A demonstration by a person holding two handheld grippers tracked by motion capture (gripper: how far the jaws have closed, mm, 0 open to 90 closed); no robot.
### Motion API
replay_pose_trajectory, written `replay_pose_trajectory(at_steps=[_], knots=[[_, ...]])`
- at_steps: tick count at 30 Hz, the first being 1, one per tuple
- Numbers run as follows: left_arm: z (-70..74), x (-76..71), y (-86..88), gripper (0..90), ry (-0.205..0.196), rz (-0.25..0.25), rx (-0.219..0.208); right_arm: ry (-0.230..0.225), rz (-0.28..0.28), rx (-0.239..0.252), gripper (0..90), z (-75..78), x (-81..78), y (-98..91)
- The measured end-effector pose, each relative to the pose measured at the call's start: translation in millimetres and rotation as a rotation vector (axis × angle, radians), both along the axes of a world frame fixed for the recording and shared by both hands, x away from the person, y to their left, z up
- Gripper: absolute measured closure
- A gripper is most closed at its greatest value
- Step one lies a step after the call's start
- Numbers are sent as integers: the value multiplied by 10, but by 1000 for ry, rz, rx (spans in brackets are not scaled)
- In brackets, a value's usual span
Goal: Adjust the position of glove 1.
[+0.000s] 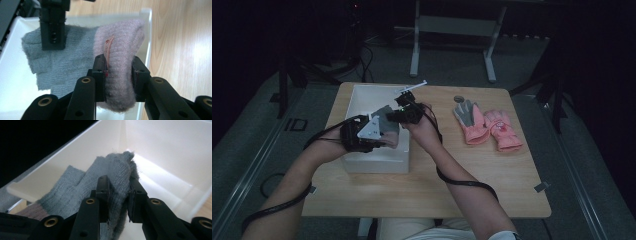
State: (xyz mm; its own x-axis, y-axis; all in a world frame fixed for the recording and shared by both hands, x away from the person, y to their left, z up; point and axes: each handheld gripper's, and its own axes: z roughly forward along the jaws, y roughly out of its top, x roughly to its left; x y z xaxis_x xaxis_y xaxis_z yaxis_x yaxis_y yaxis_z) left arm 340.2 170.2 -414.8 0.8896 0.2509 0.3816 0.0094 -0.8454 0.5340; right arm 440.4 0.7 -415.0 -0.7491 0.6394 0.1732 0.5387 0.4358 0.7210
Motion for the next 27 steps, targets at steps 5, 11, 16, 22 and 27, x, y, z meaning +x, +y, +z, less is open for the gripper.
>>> replay_pose_trajectory(at_steps=[5,11,16,22,27], knots=[[-179,64,-19,700,-5,11,84,16,-3,-54,742,-145,55,107],[-290,200,-124,699,24,8,138,32,-13,-106,739,-204,159,184],[-374,328,-236,698,19,42,205,22,-47,-98,669,-181,231,106],[-617,495,-349,688,102,53,280,5,-73,-37,634,-64,223,-175],[-680,542,-355,621,147,62,305,-5,-48,-20,599,-30,135,-322]])
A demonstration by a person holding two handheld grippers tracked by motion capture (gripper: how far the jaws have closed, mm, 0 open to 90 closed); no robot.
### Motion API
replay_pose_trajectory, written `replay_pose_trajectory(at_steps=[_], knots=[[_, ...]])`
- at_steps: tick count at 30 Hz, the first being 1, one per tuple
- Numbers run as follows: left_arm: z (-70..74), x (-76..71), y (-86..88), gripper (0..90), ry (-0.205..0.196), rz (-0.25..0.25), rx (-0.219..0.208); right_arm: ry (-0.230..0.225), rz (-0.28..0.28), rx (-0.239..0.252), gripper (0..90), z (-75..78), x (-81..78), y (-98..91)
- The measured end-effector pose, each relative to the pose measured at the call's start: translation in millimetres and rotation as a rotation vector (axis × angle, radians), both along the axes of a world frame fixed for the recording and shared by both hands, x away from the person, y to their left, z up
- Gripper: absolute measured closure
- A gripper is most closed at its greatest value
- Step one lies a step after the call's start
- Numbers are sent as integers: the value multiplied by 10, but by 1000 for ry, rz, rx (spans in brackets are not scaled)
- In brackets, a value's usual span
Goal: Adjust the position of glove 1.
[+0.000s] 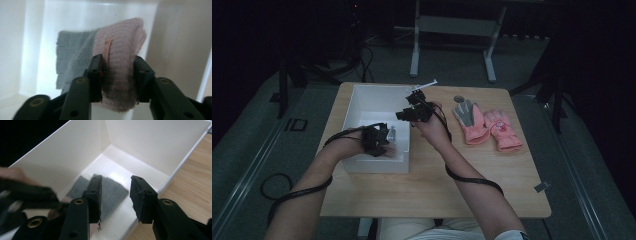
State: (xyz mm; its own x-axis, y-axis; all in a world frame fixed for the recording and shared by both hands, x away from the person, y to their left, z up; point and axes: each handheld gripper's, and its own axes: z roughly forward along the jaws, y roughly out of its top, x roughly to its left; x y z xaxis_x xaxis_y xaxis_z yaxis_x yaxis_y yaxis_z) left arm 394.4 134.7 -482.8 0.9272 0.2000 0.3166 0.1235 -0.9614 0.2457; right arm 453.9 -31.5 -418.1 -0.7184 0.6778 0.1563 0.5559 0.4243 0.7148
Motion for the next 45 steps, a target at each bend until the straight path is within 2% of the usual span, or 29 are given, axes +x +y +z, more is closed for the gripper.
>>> replay_pose_trajectory(at_steps=[3,5,6,8,10,12,13,17,23,26,29,32,36,41,45], knots=[[30,6,23,462,2,32,-16,-16,29,13,562,26,-74,-88],[71,-9,47,420,4,47,-35,-35,54,33,537,48,-120,-161],[106,-24,64,421,-8,45,-45,-39,64,34,534,60,-148,-194],[198,-44,110,425,-12,79,-105,-58,83,30,526,82,-205,-268],[290,-79,145,433,-45,91,-140,-68,90,39,528,103,-254,-355],[400,-112,165,438,-54,97,-194,-73,95,56,534,122,-306,-444],[452,-130,162,440,-53,101,-220,-74,95,60,535,127,-331,-487],[607,-200,94,454,-56,100,-262,-87,95,58,539,111,-429,-644],[794,-296,-63,476,-47,71,-360,-97,76,59,542,49,-494,-879],[842,-350,-190,485,-47,57,-378,-105,64,49,542,22,-507,-985],[853,-397,-347,498,-63,48,-364,-108,47,49,542,3,-516,-1109],[860,-461,-497,499,-70,11,-367,-114,31,56,542,-1,-521,-1224],[876,-523,-678,499,-58,-19,-403,-120,7,72,542,7,-533,-1360],[797,-623,-917,511,-45,-60,-399,-144,-6,70,540,16,-568,-1486],[709,-684,-1025,513,-26,-55,-434,-154,-22,65,543,-12,-582,-1599]])
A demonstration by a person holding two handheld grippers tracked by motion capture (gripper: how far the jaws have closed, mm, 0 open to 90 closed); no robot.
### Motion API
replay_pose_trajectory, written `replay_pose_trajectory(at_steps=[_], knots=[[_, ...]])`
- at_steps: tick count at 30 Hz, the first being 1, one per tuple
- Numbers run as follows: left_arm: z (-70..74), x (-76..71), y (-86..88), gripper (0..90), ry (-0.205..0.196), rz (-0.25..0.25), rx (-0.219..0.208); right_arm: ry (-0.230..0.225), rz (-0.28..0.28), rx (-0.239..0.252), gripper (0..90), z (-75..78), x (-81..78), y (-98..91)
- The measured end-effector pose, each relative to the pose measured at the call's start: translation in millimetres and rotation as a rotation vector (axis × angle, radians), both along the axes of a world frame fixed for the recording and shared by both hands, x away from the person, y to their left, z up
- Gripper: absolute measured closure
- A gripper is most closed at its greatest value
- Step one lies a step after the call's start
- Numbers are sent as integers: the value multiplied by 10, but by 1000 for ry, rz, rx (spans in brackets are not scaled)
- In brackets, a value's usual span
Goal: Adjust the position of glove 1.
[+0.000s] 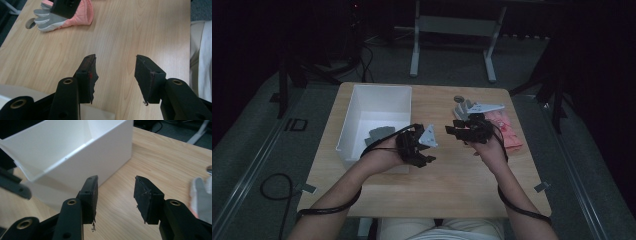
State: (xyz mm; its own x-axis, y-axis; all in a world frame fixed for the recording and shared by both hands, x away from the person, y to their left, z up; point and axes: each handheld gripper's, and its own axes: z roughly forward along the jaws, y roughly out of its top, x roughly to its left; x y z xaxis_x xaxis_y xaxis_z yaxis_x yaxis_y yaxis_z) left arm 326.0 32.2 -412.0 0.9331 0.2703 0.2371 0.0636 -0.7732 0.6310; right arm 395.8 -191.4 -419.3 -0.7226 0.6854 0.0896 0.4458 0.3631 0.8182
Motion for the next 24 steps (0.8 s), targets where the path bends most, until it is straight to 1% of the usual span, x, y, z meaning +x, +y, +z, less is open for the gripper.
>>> replay_pose_trajectory(at_steps=[1,3,4,6,8,11,13,15,18,19,21,23,24], knots=[[-28,-7,-21,513,11,10,-9,1,-1,0,545,-11,-4,-28],[-93,-24,-62,513,14,28,-10,-7,-9,-8,550,-41,-9,-80],[-129,-30,-80,513,25,34,-15,-7,-13,-9,552,-58,-11,-106],[-200,-54,-120,513,31,48,-25,-6,-21,-11,556,-96,-8,-164],[-262,-77,-156,513,39,50,-31,-12,-31,-14,557,-135,-7,-228],[-373,-103,-203,512,67,55,-48,-5,-62,-11,557,-195,-1,-347],[-468,-116,-235,510,71,61,-34,-2,-84,-24,561,-243,3,-427],[-564,-132,-258,495,85,54,-43,3,-101,-31,562,-288,7,-502],[-687,-168,-286,479,86,39,-50,5,-121,-33,562,-347,3,-597],[-724,-180,-292,477,91,38,-63,8,-126,-34,562,-371,4,-625],[-789,-199,-302,449,84,43,-78,14,-140,-45,562,-418,3,-676],[-876,-212,-308,401,94,54,-103,16,-150,-52,562,-459,2,-727],[-917,-216,-311,372,93,64,-106,14,-154,-55,562,-474,3,-755]])
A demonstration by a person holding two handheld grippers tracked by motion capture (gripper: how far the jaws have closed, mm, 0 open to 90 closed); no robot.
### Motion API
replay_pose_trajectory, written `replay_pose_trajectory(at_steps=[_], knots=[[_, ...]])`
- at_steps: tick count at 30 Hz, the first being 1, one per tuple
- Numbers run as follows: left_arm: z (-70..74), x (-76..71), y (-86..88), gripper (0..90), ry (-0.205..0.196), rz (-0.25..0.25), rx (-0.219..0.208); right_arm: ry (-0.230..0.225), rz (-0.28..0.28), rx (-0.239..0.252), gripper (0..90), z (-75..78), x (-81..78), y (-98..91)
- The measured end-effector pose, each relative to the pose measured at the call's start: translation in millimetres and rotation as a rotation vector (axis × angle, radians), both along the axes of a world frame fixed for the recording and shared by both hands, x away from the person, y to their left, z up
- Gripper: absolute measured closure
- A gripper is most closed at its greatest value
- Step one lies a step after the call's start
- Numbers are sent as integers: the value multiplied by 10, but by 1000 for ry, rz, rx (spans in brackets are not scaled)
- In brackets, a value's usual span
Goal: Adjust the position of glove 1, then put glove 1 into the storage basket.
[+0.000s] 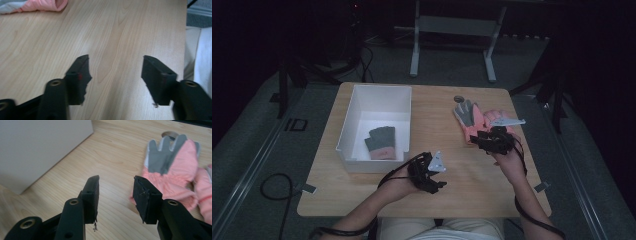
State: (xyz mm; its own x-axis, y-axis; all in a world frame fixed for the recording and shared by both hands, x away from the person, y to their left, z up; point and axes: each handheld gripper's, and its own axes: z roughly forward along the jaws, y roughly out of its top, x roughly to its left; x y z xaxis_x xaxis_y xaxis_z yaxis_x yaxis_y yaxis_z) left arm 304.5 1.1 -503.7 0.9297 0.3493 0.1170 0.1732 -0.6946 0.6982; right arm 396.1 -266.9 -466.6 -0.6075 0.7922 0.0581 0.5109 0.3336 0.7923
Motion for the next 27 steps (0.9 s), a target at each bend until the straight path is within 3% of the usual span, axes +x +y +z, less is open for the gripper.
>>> replay_pose_trajectory(at_steps=[3,5,7,8,9,15,18,19,27], knots=[[-115,-11,-8,260,16,25,-8,1,-15,-1,565,-34,3,-76],[-188,-19,-15,138,21,26,8,7,-13,-10,566,-60,1,-113],[-260,-24,-16,105,25,27,21,10,-15,-18,566,-79,1,-143],[-293,-18,-15,43,40,26,29,10,-15,-22,566,-87,1,-164],[-324,-20,-7,20,45,33,14,8,-17,-23,567,-90,2,-181],[-444,-74,55,18,26,59,-115,-10,-27,-27,574,-79,44,-244],[-456,-81,60,18,29,66,-128,-21,-26,-38,575,-72,73,-248],[-492,-105,87,18,38,69,-166,-28,-27,-42,585,-65,126,-250],[-560,-180,115,18,25,78,-195,-44,-17,-64,625,-72,349,-141]])
